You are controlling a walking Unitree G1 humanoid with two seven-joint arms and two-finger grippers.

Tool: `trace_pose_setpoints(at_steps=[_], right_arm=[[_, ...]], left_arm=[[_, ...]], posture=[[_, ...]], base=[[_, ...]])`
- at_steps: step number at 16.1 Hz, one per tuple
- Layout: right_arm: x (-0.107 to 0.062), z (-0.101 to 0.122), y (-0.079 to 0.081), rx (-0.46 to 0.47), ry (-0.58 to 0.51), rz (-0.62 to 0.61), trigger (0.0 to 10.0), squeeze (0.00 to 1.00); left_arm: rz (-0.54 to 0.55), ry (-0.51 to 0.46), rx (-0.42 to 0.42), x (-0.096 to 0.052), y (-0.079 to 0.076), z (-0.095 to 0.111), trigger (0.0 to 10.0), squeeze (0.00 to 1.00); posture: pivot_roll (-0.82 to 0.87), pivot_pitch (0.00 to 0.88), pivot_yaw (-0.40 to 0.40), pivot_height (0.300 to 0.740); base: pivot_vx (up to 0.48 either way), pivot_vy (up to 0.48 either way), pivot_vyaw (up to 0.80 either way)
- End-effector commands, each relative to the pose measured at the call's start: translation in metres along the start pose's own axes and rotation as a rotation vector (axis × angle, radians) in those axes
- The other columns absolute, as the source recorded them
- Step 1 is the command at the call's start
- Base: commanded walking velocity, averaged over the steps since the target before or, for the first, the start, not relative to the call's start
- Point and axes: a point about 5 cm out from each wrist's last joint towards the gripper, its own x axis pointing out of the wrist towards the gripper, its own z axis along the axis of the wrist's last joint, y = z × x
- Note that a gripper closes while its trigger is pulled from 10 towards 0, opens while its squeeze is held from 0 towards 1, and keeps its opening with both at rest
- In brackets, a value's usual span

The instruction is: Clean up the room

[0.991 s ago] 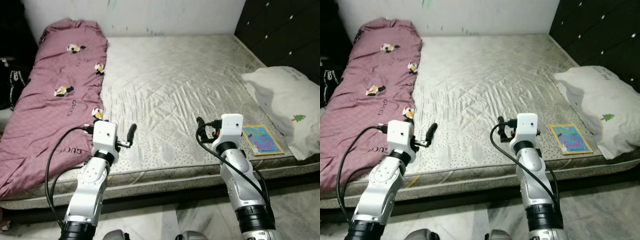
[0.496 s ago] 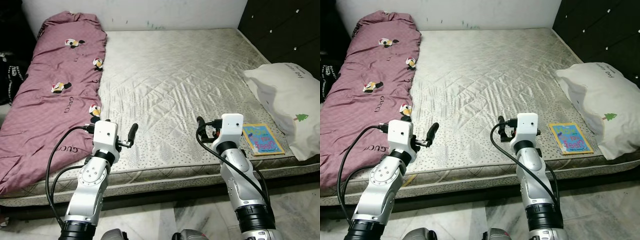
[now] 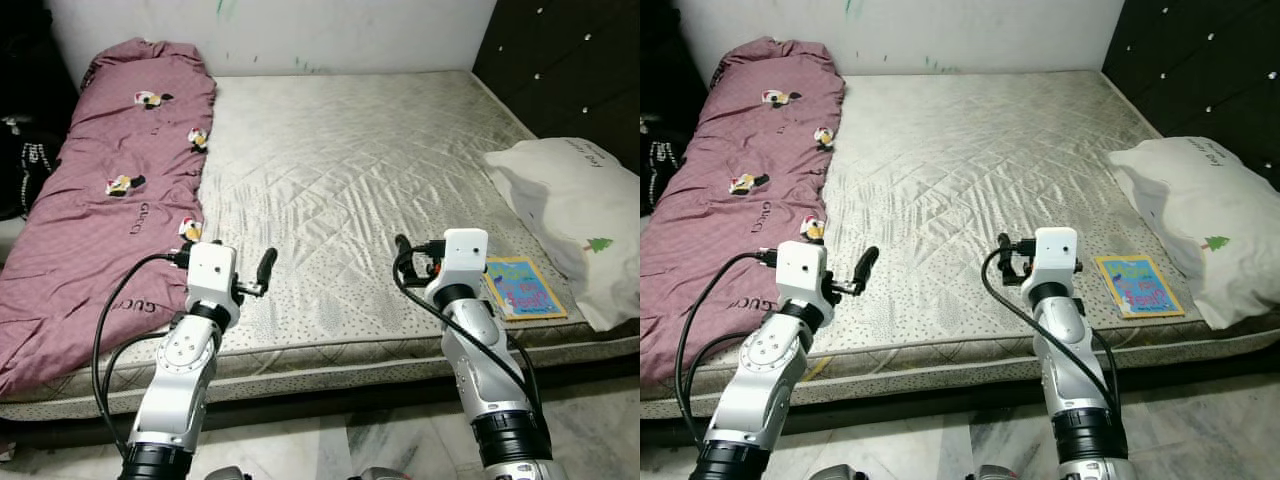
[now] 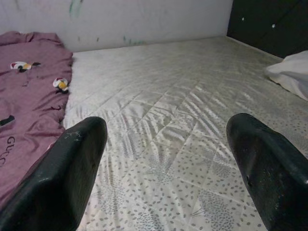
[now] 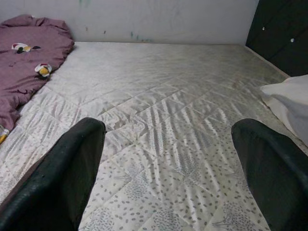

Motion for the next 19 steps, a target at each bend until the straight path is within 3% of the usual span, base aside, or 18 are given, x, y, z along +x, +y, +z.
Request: trace_pose_setpoints(at_steps=[1,16,19], right_arm=[[0.0008,0.003,-0.0021,-0.006,-0.01,-0.005,10.0,0.0],[0.0013,0.0021,-0.0009,-0.026,-0.007,0.002,10.0,0.0],[0.0012,0.0007,-0.0004,-0.017,0.002,-0.005,10.0,0.0]], left_arm=[[-0.008,-0.016,0.004,0.0008,-0.0001,0.0041,10.0,0.0],[-0.003,-0.024,0.011,0.0015,-0.0005,0.0057,10.0,0.0],[0.013,-0.022,0.016,0.0027,-0.0004,0.0062,10.0,0.0]], posture=[[-0.07,0.0,-0.026,0.74],[-0.07,0.0,-0.03,0.74],[-0.07,0.0,-0.029,0.74]], base=[[0.292,0.0,0.0],[0.288,0.0,0.0],[0.0,0.0,0.0]])
